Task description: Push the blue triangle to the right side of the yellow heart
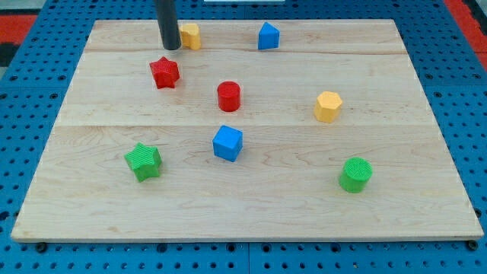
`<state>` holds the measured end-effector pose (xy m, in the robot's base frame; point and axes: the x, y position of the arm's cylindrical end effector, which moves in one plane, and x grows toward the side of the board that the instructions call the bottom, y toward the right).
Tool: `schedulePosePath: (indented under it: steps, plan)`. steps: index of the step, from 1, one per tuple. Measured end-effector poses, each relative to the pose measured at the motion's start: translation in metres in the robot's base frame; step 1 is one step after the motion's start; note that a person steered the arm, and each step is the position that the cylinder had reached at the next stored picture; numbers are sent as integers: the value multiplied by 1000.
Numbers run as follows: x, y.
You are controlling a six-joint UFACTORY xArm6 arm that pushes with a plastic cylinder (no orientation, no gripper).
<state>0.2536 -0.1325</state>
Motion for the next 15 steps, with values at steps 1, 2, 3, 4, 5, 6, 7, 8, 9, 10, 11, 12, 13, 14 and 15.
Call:
schedulePosePath:
  steps: [1,2,3,4,5,6,7,8,9,10,11,12,13,14,15]
  plan:
    - [-8,30]
    - [-2,62]
    - [16,74]
    - [53,119]
    - [50,160]
    - [35,190]
    - [10,208]
    - [-15,201]
    - [-17,207]
    - [-10,198]
    - [-29,172]
    - [-27,197]
    - [-40,204]
    - [-59,193]
    - [-57,172]
